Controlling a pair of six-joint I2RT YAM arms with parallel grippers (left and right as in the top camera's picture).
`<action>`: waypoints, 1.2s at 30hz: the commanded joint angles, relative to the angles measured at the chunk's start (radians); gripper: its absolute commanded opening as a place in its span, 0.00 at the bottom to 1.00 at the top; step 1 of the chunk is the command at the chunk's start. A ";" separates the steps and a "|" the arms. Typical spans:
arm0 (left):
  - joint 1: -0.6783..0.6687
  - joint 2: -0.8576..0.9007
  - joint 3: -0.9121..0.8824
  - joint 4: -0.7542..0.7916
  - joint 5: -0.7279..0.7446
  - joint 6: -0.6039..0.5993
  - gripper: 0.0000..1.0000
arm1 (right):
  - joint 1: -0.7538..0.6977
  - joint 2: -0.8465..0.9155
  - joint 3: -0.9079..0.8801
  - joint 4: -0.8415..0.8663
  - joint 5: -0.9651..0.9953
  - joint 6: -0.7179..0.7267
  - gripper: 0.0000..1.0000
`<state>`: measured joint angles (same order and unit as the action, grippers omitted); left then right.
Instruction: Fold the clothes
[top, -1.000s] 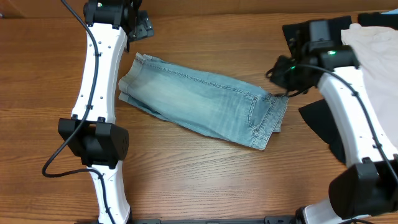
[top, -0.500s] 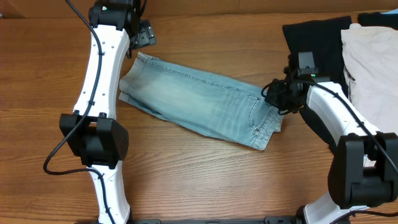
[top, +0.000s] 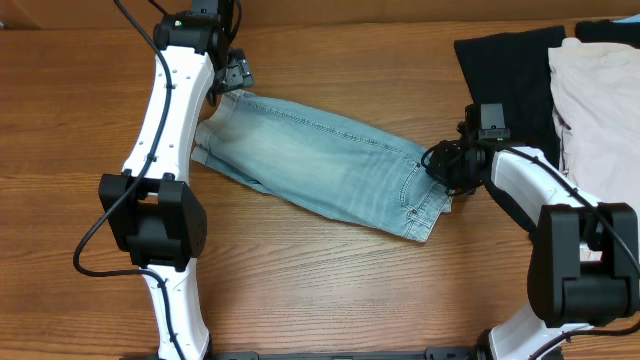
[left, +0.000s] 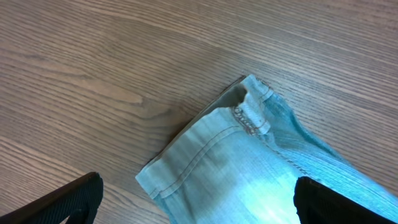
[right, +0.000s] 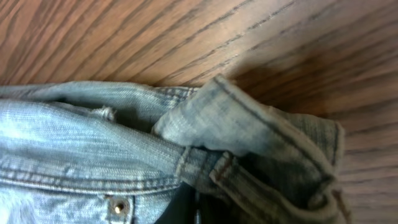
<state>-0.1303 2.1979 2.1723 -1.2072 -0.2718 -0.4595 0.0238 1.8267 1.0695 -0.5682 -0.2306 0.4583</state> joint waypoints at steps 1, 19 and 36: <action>0.003 0.002 -0.006 0.003 0.030 0.040 1.00 | -0.019 0.045 -0.017 -0.005 0.016 0.013 0.46; 0.021 0.002 -0.322 0.079 0.213 0.198 0.04 | -0.052 0.003 0.489 -0.623 -0.053 -0.097 0.81; 0.139 0.002 -0.580 0.124 0.212 0.034 0.04 | -0.052 0.003 0.489 -0.632 -0.052 -0.104 0.87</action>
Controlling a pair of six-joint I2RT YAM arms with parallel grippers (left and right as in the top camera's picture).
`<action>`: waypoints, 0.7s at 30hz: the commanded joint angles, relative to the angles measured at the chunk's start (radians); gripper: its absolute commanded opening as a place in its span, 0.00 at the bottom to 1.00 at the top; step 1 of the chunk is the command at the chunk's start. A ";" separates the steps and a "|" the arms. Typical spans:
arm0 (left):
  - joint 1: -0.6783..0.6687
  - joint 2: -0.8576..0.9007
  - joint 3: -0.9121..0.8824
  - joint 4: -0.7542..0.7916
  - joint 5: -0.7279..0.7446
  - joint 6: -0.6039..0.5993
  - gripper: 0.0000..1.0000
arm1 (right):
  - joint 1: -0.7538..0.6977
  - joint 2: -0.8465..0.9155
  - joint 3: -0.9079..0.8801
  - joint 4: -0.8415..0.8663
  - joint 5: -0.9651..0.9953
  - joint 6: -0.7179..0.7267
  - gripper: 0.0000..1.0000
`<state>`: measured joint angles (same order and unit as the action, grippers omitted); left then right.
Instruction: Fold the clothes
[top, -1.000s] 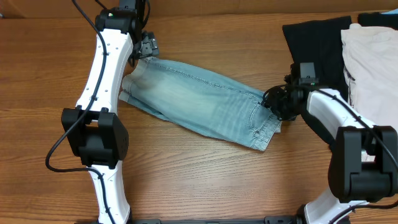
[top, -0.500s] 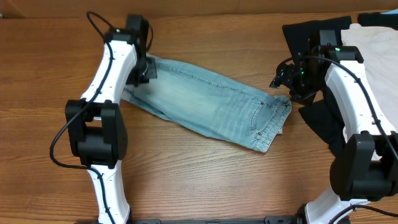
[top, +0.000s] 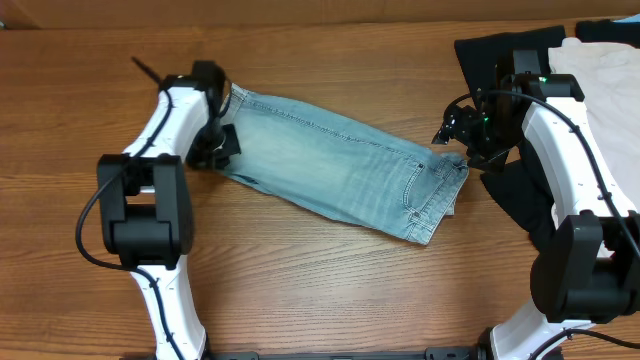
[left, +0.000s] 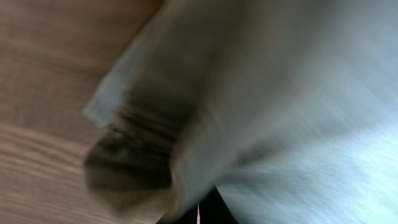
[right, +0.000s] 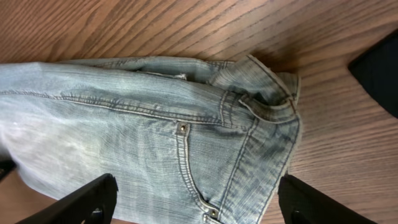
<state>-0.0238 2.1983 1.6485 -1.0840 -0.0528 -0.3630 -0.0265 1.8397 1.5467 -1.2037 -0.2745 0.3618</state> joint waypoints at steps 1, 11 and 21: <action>0.042 0.002 -0.079 0.011 -0.007 -0.072 0.04 | -0.002 -0.010 0.012 0.003 -0.008 -0.008 0.88; 0.116 -0.001 -0.179 0.076 -0.007 -0.101 0.04 | -0.001 -0.010 0.012 0.024 -0.008 -0.019 0.92; 0.085 -0.002 0.116 -0.101 0.072 0.096 0.27 | -0.001 -0.009 0.012 0.049 -0.003 -0.051 0.96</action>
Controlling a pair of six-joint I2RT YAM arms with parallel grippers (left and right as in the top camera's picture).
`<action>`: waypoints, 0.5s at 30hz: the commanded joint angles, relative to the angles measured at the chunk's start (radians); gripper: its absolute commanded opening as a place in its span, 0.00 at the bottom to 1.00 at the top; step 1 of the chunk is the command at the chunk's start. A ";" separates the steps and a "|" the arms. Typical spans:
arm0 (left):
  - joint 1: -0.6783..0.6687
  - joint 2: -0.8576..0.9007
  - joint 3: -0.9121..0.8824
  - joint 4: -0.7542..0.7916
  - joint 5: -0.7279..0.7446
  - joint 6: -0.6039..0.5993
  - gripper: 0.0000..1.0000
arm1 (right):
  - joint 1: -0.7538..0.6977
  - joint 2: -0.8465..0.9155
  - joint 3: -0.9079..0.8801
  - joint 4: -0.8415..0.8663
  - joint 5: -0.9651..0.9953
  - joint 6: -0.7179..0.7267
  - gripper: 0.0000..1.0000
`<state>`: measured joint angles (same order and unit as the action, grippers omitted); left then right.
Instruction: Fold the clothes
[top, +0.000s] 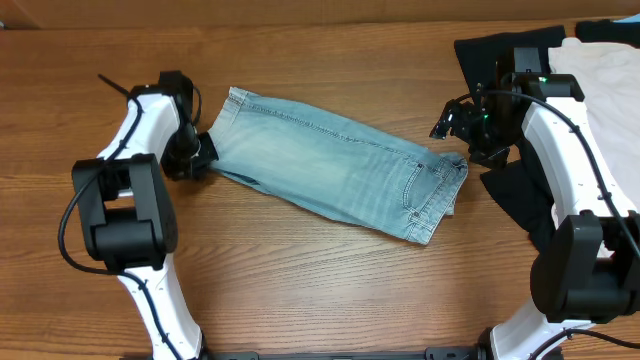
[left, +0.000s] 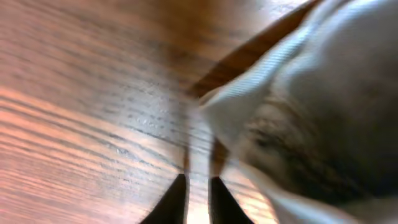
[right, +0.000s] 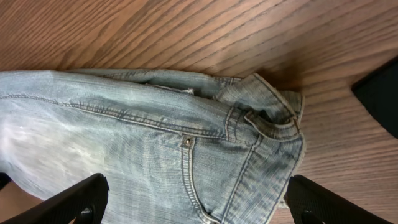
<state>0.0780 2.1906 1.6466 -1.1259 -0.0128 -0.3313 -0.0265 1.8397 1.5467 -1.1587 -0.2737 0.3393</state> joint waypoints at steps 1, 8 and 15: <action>-0.021 0.004 0.154 -0.098 0.029 0.070 0.32 | -0.001 -0.009 0.012 0.004 0.003 -0.030 0.96; -0.050 -0.079 0.261 -0.224 -0.024 0.134 0.64 | -0.001 -0.009 0.012 0.003 0.010 -0.029 0.96; -0.048 -0.090 0.197 -0.116 -0.043 -0.060 0.49 | -0.001 -0.009 0.012 -0.006 0.010 -0.029 0.96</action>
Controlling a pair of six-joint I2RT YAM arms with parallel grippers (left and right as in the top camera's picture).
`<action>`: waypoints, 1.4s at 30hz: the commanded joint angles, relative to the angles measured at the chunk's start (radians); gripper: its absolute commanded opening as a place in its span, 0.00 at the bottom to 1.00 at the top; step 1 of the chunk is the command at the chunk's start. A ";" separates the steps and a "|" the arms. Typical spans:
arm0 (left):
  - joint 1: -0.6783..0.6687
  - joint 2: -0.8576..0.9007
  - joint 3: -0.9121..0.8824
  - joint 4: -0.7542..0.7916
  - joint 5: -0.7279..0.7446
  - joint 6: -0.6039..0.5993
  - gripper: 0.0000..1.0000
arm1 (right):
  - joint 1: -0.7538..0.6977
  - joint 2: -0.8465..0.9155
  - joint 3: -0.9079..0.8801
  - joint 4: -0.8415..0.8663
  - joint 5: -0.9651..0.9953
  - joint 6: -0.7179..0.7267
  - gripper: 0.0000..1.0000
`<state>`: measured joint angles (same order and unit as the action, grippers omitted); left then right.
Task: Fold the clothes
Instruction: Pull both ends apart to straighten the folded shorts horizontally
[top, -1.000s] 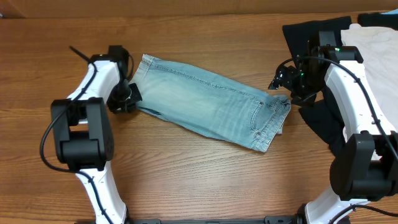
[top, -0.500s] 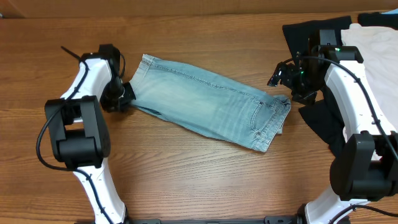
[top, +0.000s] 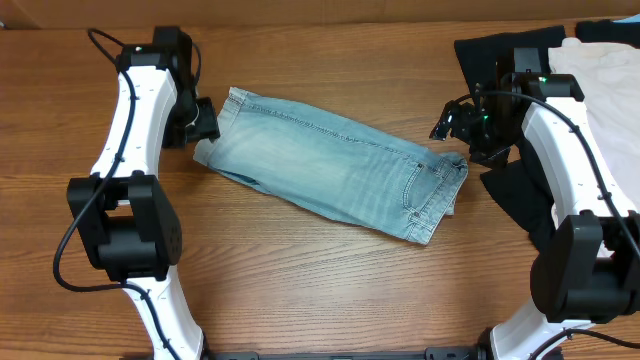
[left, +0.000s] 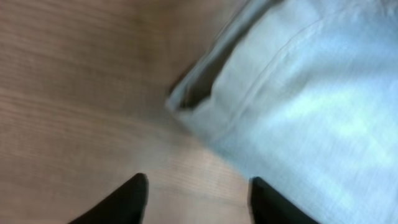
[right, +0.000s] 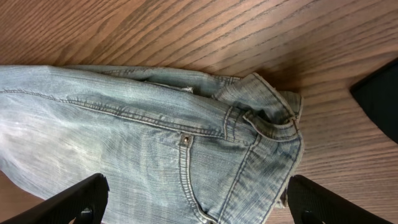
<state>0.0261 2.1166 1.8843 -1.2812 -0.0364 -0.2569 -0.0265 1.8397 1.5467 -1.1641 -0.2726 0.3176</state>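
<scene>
Light blue jeans (top: 330, 165), folded lengthwise, lie slanted on the wooden table, with the hem end (left: 199, 93) at the far left and the waistband (right: 267, 118) at the near right. My left gripper (top: 203, 120) hovers open beside the hem. In its wrist view, the left gripper (left: 198, 198) has bare wood and the denim edge between its fingers. My right gripper (top: 452, 122) hangs open just beyond the waist end. In the right wrist view, the right gripper (right: 198, 202) has its fingers spread wide above the pocket area.
A black garment (top: 500, 60) and a cream garment (top: 600, 110) lie piled at the far right, partly under the right arm. The table's wood (top: 300, 290) runs bare along the front.
My left gripper was nearly shut low at the hem's left side. Now it is open and farther back beside the hem. The jeans and the right arm have not moved.
First my left gripper was open over the hem and my right was shut on the waistband. Then the left was closed on the hem and the right open above the waist. Later the left sat shut beside the hem. Both are open now and the jeans lie flat.
</scene>
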 joint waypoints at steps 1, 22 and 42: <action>0.005 -0.011 -0.063 0.053 -0.023 -0.188 0.46 | -0.001 -0.009 0.012 -0.001 0.009 -0.008 0.96; 0.004 -0.010 -0.551 0.627 -0.009 -0.449 0.31 | -0.001 -0.009 0.012 -0.024 0.009 -0.016 0.96; 0.222 -0.010 -0.578 0.311 -0.129 -0.479 0.04 | -0.001 -0.009 -0.228 0.140 -0.048 0.129 0.91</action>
<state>0.2218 2.0346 1.3743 -0.9062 -0.0391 -0.7341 -0.0265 1.8393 1.3464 -1.0496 -0.2848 0.4191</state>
